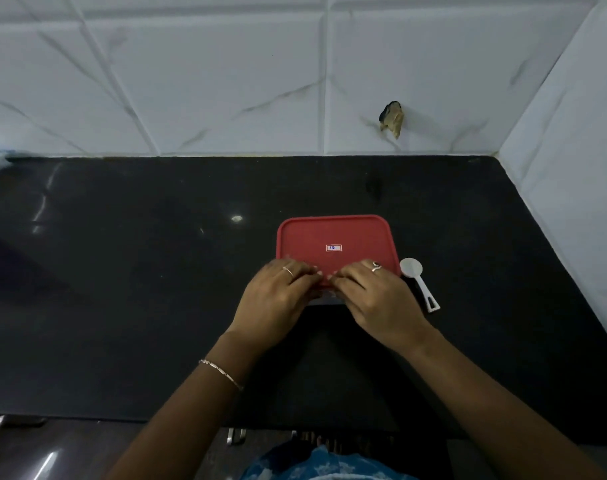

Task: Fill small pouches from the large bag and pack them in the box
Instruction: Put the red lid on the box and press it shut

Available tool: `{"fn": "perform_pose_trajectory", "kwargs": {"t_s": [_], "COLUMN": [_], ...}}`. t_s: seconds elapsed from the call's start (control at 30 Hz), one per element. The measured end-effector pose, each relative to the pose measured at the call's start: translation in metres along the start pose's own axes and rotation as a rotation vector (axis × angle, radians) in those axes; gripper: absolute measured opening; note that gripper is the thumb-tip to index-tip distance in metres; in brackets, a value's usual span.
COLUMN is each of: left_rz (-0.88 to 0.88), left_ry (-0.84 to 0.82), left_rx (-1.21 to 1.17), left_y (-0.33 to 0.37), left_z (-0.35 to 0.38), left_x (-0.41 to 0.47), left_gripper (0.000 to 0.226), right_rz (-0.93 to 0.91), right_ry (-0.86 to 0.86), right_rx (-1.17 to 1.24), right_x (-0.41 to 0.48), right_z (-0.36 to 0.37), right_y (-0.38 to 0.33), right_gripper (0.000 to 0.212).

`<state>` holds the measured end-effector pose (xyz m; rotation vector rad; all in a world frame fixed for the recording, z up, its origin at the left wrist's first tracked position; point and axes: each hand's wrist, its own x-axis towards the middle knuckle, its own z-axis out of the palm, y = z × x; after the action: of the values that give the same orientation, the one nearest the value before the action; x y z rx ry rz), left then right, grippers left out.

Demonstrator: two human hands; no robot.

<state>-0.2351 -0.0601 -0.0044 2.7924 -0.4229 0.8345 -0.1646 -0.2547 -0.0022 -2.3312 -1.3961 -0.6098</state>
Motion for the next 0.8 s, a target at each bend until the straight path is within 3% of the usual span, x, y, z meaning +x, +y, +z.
{"fn": "perform_pose_trajectory", "kwargs": {"t_s": [0.3, 0.47, 0.53, 0.6, 0.7, 0.8], "left_rz": [-0.042, -0.062, -0.234, -0.578, -1.0, -1.034], "left_ry": [0.036, -0.012, 0.003, 0.019, -0.187, -0.37], "left_rx": [-0.01, -0.048, -0.068, -0.065, -0.15, -0.211], "left_y": [0.005, 0.001, 0.005, 0.002, -0.019, -0.029], "left_z": [0.005, -0.001, -0.007, -0.009, -0.007, 0.009], "left_x": [-0.007, -0.001, 0.01, 0.027, 0.052, 0.063], "left_gripper": [0.023, 0.031, 0.039, 0.044, 0.052, 0.053], "right_rz": [0.022, 0.033, 0.203, 0.476, 0.841, 1.021], "right_ry": [0.112, 0.044, 0.116, 0.147, -0.182, -0.39], "right_rx": [-0.096, -0.025, 0.044, -0.002, -0.005, 0.172], "right_x": [-0.007, -0.001, 0.011, 0.03, 0.051, 0.055], "right_z": [0.011, 0.001, -0.01, -0.021, -0.022, -0.005], "right_y": [-0.006, -0.001, 0.006, 0.022, 0.05, 0.063], "right_gripper": [0.014, 0.013, 0.022, 0.038, 0.054, 0.055]}}
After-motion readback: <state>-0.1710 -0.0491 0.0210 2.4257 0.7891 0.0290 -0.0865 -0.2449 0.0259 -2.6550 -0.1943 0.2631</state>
